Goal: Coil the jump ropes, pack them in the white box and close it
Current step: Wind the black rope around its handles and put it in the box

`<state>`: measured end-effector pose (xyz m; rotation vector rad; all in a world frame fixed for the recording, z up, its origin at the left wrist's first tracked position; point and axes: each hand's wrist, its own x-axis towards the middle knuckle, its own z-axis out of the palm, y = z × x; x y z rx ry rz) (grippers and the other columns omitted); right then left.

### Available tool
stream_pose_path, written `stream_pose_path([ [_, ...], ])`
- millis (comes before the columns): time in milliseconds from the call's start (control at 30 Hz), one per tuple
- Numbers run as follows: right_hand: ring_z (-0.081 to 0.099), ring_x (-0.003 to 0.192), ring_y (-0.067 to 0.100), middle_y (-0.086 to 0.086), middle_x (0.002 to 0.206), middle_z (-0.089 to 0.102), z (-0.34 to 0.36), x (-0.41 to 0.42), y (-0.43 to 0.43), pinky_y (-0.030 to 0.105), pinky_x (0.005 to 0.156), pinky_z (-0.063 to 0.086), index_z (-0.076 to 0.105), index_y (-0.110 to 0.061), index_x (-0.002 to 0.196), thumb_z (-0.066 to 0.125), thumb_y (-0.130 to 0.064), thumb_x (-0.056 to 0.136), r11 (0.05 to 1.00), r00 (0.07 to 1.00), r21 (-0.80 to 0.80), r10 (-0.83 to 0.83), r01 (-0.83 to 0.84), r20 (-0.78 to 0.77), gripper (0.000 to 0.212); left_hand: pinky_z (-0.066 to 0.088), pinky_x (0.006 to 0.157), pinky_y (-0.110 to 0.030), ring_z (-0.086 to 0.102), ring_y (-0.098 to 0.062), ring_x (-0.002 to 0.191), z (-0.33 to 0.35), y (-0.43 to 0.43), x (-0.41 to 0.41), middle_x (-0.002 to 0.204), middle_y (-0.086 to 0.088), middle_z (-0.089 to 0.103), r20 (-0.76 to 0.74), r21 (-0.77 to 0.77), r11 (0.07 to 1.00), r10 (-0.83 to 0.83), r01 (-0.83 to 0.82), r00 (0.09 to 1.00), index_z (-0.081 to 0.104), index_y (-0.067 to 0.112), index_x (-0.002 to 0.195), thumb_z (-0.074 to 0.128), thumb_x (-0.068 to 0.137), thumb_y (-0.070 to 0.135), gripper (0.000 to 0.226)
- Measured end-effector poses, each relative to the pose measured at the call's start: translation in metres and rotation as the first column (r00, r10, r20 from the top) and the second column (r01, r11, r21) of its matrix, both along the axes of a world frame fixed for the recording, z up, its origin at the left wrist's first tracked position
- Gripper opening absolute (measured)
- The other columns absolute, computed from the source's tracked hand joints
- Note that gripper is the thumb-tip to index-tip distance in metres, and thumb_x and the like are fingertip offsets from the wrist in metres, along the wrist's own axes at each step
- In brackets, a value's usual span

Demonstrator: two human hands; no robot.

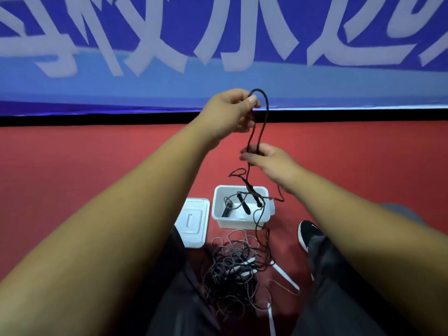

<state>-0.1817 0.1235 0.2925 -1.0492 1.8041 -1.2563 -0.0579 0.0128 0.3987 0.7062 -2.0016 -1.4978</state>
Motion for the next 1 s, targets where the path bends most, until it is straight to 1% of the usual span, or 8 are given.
stream_pose_path([
  [100,0.071,0.076,0.015,0.007,0.103,0.081,0.031,0.005,0.001,0.018,0.059,0.049,0.071,-0.007,0.114,0.065,-0.021,0.105,0.999,1.000,-0.012,-0.029,0.029,0.009,0.017,0.062,0.081,-0.040,0.068,-0.020,0.071,0.016,0.002,0.004,0.080,-0.005,0.064,-0.065,0.051,0.997,0.065,-0.062,0.996,0.071,0.010,0.104,0.059,0.106,0.029,0.023],
  [233,0.077,0.080,0.021,0.004,0.102,0.082,0.080,0.007,0.006,0.032,0.063,0.057,0.068,-0.016,0.113,0.060,-0.027,0.108,1.000,0.999,-0.015,-0.027,0.028,0.042,0.015,0.060,0.080,-0.038,0.073,-0.023,0.080,0.026,-0.001,0.006,0.095,-0.008,0.073,-0.113,0.181,0.977,0.133,-0.112,0.985,0.067,0.008,0.110,0.057,0.106,0.043,0.037],
  [367,0.081,0.082,0.025,0.004,0.099,0.082,0.124,0.008,0.010,0.033,0.056,0.063,0.068,-0.011,0.115,0.057,-0.024,0.109,0.990,0.981,-0.075,-0.104,0.118,0.163,0.018,0.057,0.092,-0.042,0.074,-0.022,0.092,0.014,0.004,0.010,0.108,-0.007,0.075,0.023,0.198,0.979,0.037,-0.041,0.999,0.064,0.011,0.119,0.044,0.110,0.044,0.040],
  [567,0.081,0.081,0.027,0.005,0.103,0.081,0.160,0.000,0.006,0.019,0.040,0.044,0.060,-0.011,0.117,0.056,-0.022,0.110,0.942,0.917,-0.134,-0.257,0.309,0.305,0.014,0.051,0.094,-0.039,0.071,-0.021,0.104,-0.024,0.016,0.022,0.115,0.003,0.078,0.243,0.129,0.974,-0.213,0.186,0.946,0.066,0.026,0.126,0.042,0.105,0.062,0.049],
  [733,0.081,0.080,0.026,0.004,0.104,0.080,0.162,-0.011,0.002,0.020,0.035,0.025,0.059,-0.004,0.124,0.050,-0.014,0.109,0.901,0.832,-0.089,-0.348,0.424,0.433,0.020,0.050,0.075,-0.018,0.066,-0.001,0.082,-0.052,0.013,0.036,0.105,0.003,0.079,0.345,-0.097,0.963,-0.203,0.251,0.916,0.072,0.024,0.123,0.059,0.106,0.027,0.021],
  [833,0.081,0.080,0.023,0.002,0.104,0.080,0.153,-0.015,0.001,0.018,0.035,0.024,0.060,-0.005,0.124,0.046,-0.012,0.110,0.886,0.784,-0.050,-0.381,0.462,0.489,0.021,0.054,0.075,-0.022,0.069,-0.009,0.081,-0.077,0.006,0.039,0.095,0.003,0.077,0.504,-0.039,0.958,-0.226,0.284,0.833,0.075,0.021,0.108,0.065,0.101,0.012,0.015],
  [933,0.081,0.080,0.022,0.002,0.106,0.080,0.136,-0.018,-0.002,0.016,0.034,0.026,0.058,-0.007,0.123,0.044,-0.012,0.111,0.881,0.736,-0.008,-0.389,0.472,0.553,0.019,0.054,0.066,-0.022,0.070,-0.016,0.078,-0.105,0.006,0.040,0.087,-0.003,0.074,0.662,0.041,0.938,-0.284,0.344,0.694,0.071,0.019,0.092,0.061,0.092,-0.008,0.028],
  [1000,0.081,0.080,0.022,0.004,0.109,0.079,0.118,-0.021,-0.006,0.015,0.034,0.026,0.057,-0.010,0.119,0.043,-0.011,0.111,0.878,0.703,0.010,-0.390,0.478,0.595,0.016,0.061,0.080,-0.033,0.072,-0.020,0.089,-0.122,0.008,0.039,0.098,-0.007,0.075,0.691,0.120,0.926,-0.337,0.358,0.639,0.071,0.017,0.098,0.054,0.088,-0.016,0.038],
])
